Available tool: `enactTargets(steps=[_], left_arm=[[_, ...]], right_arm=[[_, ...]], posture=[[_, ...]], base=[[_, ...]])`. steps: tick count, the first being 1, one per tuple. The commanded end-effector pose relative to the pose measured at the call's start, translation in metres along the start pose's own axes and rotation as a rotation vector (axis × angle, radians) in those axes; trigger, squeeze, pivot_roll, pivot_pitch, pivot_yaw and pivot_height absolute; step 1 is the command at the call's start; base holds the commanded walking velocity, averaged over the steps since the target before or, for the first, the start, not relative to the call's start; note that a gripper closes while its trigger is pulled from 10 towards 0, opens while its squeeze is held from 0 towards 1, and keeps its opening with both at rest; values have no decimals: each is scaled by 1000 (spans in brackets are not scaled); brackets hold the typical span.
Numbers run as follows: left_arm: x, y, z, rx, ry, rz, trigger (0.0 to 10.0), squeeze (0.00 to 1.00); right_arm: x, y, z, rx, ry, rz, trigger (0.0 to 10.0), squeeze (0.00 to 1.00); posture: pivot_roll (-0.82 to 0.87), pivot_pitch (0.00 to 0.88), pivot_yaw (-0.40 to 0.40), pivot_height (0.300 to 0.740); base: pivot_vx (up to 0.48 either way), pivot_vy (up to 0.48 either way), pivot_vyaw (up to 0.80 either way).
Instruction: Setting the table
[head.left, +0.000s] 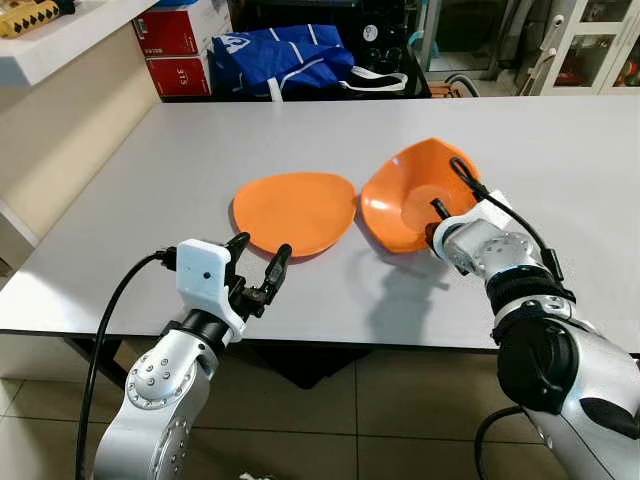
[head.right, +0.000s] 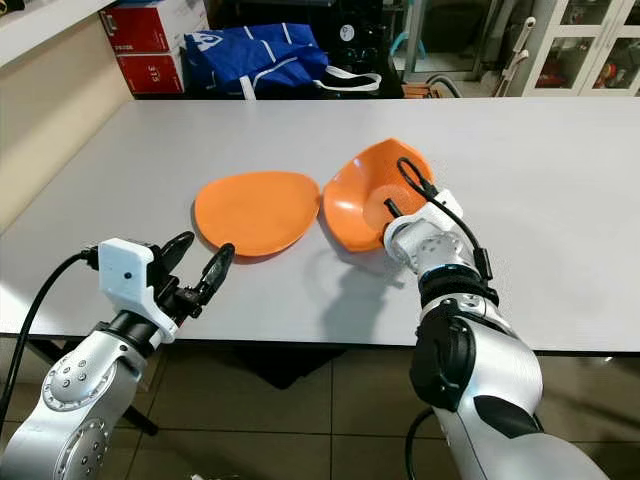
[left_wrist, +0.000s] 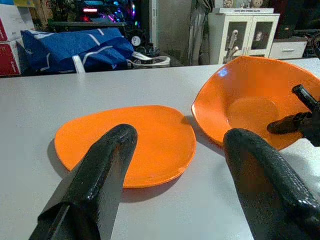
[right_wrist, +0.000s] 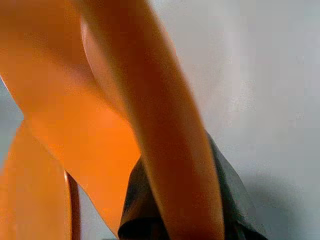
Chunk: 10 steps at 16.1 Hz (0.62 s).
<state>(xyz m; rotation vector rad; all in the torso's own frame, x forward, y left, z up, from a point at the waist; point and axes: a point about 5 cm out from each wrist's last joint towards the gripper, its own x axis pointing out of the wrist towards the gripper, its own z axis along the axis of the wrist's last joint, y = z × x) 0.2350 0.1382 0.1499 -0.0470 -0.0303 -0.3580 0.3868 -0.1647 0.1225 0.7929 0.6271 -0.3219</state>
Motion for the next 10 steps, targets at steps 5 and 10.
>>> enactTargets(steps=[5,10], left_arm=[[1,-1,7,4,-21,-1,10000,0],[0,-3,7,3,-17,-2,10000,0]], right_arm=[[3,-3,-20,-116,61,-45,10000,961],[4,-2,-27,-146,83,-40,10000,1000]], posture=[[-121,0,73,740],[-118,0,72,740]], base=[[0,0,0],[0,0,0]])
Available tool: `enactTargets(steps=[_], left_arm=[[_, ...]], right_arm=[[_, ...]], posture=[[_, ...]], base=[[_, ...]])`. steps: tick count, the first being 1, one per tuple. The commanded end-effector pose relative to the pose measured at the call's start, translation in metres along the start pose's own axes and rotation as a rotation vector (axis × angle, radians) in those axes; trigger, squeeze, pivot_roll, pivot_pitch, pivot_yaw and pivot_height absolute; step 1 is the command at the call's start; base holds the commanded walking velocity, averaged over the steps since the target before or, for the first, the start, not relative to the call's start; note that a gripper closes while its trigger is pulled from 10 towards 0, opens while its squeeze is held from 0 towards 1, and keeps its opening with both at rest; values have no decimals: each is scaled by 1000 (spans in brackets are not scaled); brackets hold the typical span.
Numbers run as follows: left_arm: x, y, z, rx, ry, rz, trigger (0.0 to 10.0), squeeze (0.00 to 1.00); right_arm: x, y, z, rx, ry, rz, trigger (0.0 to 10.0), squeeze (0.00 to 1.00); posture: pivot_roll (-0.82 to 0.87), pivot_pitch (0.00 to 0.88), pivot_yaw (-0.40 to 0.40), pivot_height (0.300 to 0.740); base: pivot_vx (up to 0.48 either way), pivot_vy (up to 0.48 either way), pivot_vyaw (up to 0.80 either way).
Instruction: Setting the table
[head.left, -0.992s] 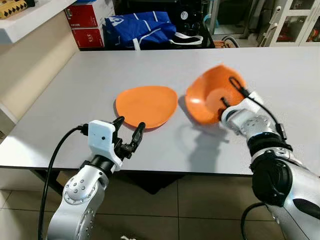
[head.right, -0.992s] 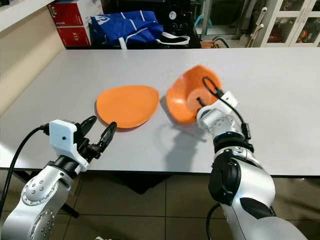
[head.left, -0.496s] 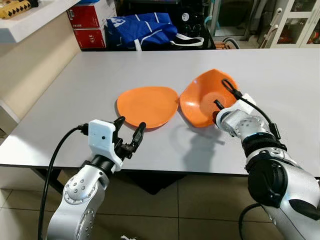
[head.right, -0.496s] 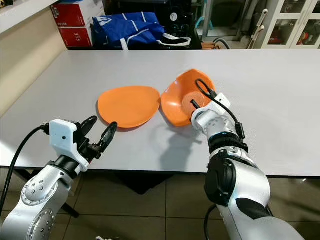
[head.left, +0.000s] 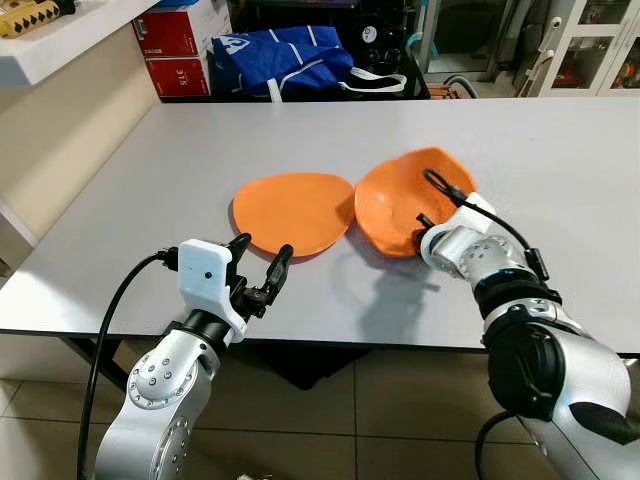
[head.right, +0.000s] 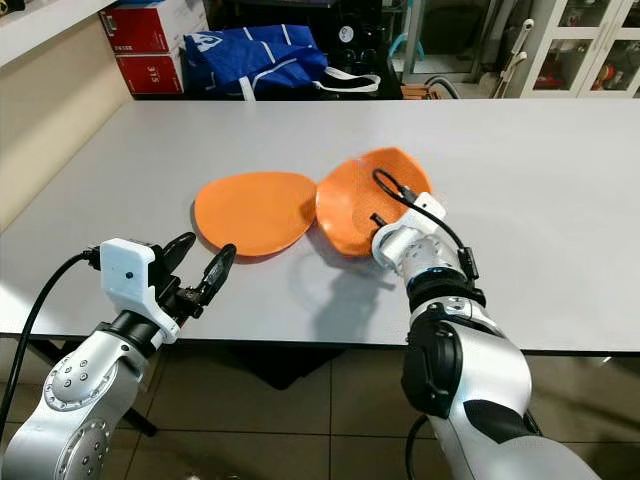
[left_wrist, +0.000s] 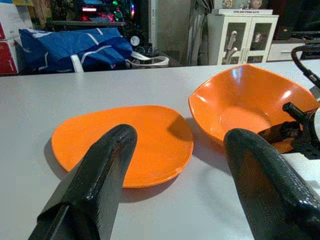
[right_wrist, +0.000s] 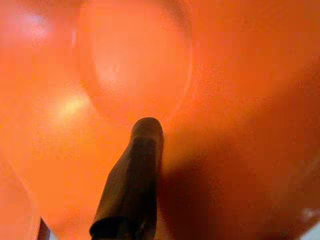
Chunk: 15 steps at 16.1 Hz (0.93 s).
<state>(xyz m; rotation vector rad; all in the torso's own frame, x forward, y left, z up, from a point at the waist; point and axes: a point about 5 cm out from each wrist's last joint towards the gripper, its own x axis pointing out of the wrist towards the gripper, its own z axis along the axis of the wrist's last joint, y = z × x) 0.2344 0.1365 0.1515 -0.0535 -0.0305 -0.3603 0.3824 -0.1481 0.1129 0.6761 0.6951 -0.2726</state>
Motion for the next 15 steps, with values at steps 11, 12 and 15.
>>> enactTargets(steps=[11,12,15], left_arm=[[0,-1,6,12,-13,-5,10000,0],[0,-1,6,12,-14,-4,10000,0],[0,-1,6,13,-15,-5,10000,0]], right_arm=[[-4,19,-5,-237,-39,75,10000,1000],[-5,20,-3,-260,-53,83,10000,1000],[-5,21,-2,-277,-65,84,10000,1000]], posture=[[-121,0,73,740],[-121,0,73,740],[-122,0,72,740]], base=[[0,0,0],[0,0,0],[0,0,0]])
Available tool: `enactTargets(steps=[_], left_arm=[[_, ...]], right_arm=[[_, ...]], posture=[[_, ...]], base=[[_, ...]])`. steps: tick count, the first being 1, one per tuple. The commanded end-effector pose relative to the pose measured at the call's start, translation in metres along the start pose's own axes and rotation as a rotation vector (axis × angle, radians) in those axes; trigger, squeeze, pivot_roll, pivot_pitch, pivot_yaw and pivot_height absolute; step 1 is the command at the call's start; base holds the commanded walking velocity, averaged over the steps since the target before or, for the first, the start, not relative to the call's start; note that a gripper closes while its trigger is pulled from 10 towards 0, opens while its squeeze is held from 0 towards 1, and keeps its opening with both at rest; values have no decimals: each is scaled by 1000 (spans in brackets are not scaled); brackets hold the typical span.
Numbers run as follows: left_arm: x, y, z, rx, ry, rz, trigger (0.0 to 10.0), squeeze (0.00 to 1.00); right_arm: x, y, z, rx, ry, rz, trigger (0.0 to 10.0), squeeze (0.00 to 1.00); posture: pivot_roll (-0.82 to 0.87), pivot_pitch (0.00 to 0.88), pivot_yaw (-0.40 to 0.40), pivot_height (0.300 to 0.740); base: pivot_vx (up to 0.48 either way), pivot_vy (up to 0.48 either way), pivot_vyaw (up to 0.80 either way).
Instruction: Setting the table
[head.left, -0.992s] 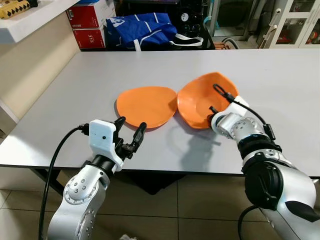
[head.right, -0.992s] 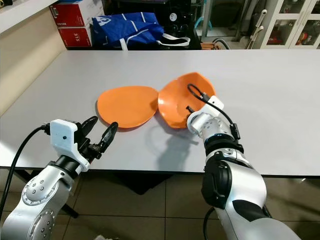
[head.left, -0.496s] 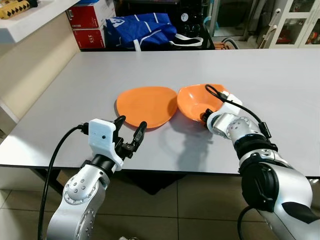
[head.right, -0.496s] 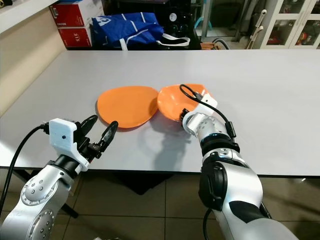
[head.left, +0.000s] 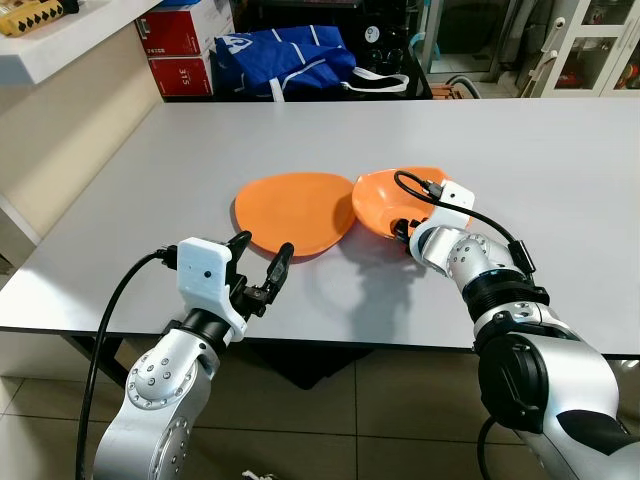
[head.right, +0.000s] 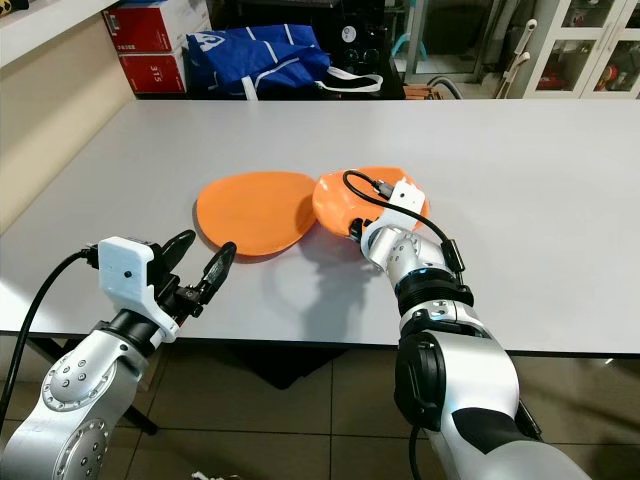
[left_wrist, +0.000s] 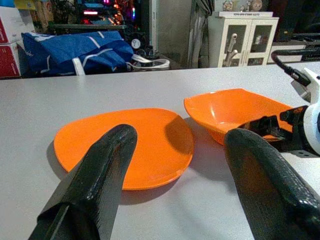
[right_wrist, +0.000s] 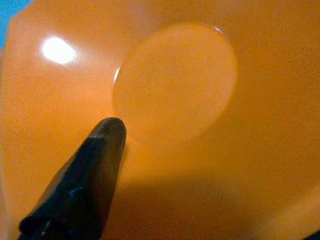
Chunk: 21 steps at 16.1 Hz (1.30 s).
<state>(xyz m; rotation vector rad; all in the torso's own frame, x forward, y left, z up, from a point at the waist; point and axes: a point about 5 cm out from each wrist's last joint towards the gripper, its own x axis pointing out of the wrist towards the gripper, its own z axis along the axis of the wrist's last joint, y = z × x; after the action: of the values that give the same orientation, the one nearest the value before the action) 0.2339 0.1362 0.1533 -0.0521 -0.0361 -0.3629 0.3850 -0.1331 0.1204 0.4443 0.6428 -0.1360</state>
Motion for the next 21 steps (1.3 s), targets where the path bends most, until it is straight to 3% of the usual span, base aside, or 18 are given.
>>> enactTargets(steps=[1,12,14,15,17,21], left_arm=[[0,-1,5,11,-11,-2,10000,0],[3,-1,5,16,-19,-6,10000,0],[3,1,6,24,-21,-1,10000,0],[4,2,6,27,-22,5,10000,0],[4,2,6,30,-22,5,10000,0],[5,2,5,28,-22,-2,10000,0]], right_arm=[[-2,4,5,-32,-24,15,10000,1000],[-3,4,4,-75,-58,17,10000,1000],[-6,6,12,-152,-154,14,10000,1000],[-10,8,20,-202,-230,13,10000,0],[-21,12,39,-293,-408,17,10000,0],[-38,10,53,-363,-587,21,10000,0]], posture=[[-122,0,72,740],[-128,0,69,740],[-127,0,68,740],[-128,0,67,740],[-134,0,67,740],[-142,0,66,740]], base=[[0,0,0],[0,0,0],[0,0,0],[0,0,0],[0,0,0],[0,0,0]])
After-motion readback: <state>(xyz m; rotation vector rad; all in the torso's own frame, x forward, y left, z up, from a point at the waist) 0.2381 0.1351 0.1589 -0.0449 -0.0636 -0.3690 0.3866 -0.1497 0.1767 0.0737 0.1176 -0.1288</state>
